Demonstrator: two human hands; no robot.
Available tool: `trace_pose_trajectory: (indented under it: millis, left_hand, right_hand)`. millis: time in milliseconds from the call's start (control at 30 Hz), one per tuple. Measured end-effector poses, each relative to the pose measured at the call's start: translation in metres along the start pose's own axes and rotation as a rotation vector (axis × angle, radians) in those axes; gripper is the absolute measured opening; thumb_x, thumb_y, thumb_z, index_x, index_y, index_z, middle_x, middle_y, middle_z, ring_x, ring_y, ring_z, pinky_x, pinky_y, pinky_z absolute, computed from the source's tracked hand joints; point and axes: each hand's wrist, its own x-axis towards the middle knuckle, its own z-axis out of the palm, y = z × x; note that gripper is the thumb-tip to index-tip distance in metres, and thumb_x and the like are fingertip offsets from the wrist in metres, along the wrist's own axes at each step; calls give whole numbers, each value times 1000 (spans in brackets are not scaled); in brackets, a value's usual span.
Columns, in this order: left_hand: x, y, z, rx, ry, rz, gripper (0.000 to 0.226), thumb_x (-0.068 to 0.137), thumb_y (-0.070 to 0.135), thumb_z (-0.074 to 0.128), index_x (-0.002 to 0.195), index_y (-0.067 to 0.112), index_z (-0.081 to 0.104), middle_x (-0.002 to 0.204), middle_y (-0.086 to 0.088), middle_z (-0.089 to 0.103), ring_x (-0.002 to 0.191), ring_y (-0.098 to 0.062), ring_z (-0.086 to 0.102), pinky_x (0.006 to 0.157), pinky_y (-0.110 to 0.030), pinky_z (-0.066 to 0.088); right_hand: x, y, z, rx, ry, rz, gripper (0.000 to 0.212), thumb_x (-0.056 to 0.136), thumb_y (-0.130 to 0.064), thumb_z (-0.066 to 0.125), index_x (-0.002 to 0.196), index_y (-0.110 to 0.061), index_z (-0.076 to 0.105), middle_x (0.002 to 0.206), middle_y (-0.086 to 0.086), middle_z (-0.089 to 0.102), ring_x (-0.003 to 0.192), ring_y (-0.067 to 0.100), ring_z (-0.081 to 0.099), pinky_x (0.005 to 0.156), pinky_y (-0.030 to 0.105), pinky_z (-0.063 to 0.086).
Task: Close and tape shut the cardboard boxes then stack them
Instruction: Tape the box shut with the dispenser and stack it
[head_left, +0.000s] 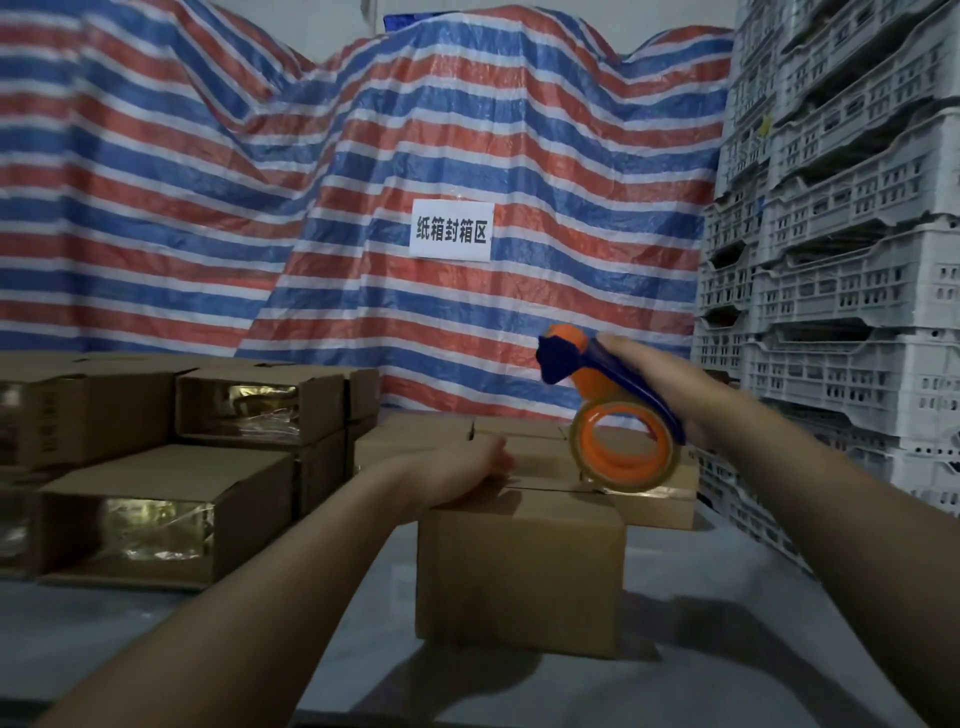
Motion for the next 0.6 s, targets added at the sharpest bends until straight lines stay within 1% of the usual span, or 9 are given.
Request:
trace_pose_trajectory:
  millis: [100,167,233,300,367,433,533,567,600]
  left_hand:
    - [-2,1,3,-33,-24,-4,28,102,42,44,95,27,66,91,7,71,83,-5,67,78,-26,46]
    - [0,-1,3,-50,-22,17,26,102,39,44,99,27,67,92,8,71,84,-5,67,79,-25,46]
    - [2,-3,2,-133,-8,14,20,101,35,49,99,27,67,81,11,73,74,-1,69,73,-23,46]
    - [5,-5,-1,-293,1,-14,19,100,32,53,110,21,64,80,13,74,75,1,70,67,-20,48]
    - [6,-7,-6,-510,-59,-57,40,102,39,41,122,9,60,96,2,76,90,-8,72,72,-22,51]
    - [7,-6,-11,-642,-104,-103,53,102,42,30,121,2,60,106,-10,74,100,-17,71,81,-28,52]
    - [10,-2,-15,-723,-98,-158,46,102,43,36,109,7,64,103,-13,75,99,-23,71,95,-38,50]
    - [11,-1,-16,-737,-94,-174,45,102,43,39,109,8,65,102,-13,75,97,-24,72,95,-39,50]
    - [12,1,-17,-743,-83,-185,44,101,44,42,112,8,66,102,-12,75,94,-22,73,90,-38,51]
  right_hand:
    - [8,-1,18,-2,-140,31,51,93,-60,59,103,-12,71,79,6,74,63,16,69,63,28,58]
    - [11,2,21,-35,-202,19,48,95,-58,56,97,-14,72,76,5,72,59,13,66,58,24,54]
    - [13,1,22,-74,-231,20,49,95,-59,56,95,-14,73,79,6,73,59,13,66,56,23,54]
    - [13,-1,23,-124,-249,18,51,94,-61,56,99,-13,73,83,7,75,62,14,68,56,22,54]
    - [14,-4,27,-186,-270,0,51,95,-62,54,102,-15,72,83,6,75,63,13,67,59,22,54]
    - [15,-6,30,-221,-274,-7,50,96,-62,52,102,-16,71,81,4,74,63,12,66,61,23,53]
    - [17,-7,31,-226,-275,18,52,95,-62,53,105,-14,70,80,4,74,62,12,66,61,24,52]
    - [17,-6,31,-217,-275,26,53,94,-63,54,106,-13,70,81,5,74,62,13,66,61,24,52]
    - [18,-5,30,-210,-271,33,55,93,-63,55,105,-12,70,82,5,74,62,14,66,63,25,52]
